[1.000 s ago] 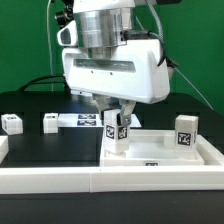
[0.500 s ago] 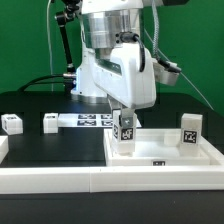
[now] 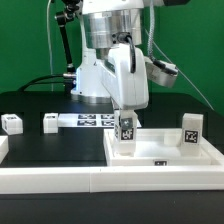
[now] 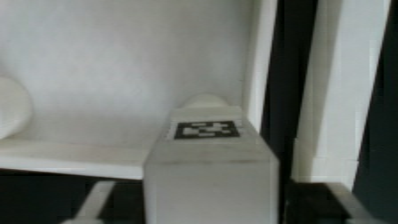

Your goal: Assemble square table

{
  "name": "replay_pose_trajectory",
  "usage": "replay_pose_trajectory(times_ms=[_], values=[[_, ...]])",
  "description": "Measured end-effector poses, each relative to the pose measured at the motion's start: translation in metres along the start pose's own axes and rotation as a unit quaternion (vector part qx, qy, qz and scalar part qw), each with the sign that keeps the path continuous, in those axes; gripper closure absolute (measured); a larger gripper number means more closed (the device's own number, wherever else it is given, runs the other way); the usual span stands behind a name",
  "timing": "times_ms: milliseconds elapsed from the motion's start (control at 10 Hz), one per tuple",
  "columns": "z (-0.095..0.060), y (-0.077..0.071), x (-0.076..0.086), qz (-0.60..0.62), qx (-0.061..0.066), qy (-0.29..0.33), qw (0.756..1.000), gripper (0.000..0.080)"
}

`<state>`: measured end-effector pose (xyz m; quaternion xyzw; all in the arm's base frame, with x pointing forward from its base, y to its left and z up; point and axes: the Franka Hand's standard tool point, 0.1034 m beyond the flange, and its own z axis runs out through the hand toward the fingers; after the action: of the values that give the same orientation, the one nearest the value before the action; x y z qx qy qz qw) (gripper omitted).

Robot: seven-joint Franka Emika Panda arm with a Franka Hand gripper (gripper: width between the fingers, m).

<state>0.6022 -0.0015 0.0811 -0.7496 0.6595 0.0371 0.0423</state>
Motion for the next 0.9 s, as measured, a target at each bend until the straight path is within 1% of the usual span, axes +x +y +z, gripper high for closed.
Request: replay_pose_trajectory(times_ms=[100, 200, 300, 400, 500, 700, 800, 900], values=[[0.0006, -0.0001, -0.0030, -0.013, -0.001, -0.001, 1.000, 0.0335], [0.0007, -0.0002, -0.0039, -0.065, -0.001, 0.000, 0.998, 0.0184], [0.0005, -0.0001, -0.0039, -0.120, -0.002, -0.001, 0.993, 0.0158], [-0.0004, -0.0012, -0.0051, -0.152, -0.002, -0.002, 0.988, 0.0152], [-0.0011, -0.0036, -0.0021, -0.175, 0.012, 0.001, 0.984, 0.0152], [-0.0007, -0.0032, -0.0004, -0.281, 0.011, 0.005, 0.960, 0.0150], [-0.0007, -0.0032, -0.0005, -0.304, 0.011, 0.005, 0.953, 0.0150], [-0.0014, -0.0038, -0.0010, -0.355, 0.001, 0.015, 0.935, 0.0150]])
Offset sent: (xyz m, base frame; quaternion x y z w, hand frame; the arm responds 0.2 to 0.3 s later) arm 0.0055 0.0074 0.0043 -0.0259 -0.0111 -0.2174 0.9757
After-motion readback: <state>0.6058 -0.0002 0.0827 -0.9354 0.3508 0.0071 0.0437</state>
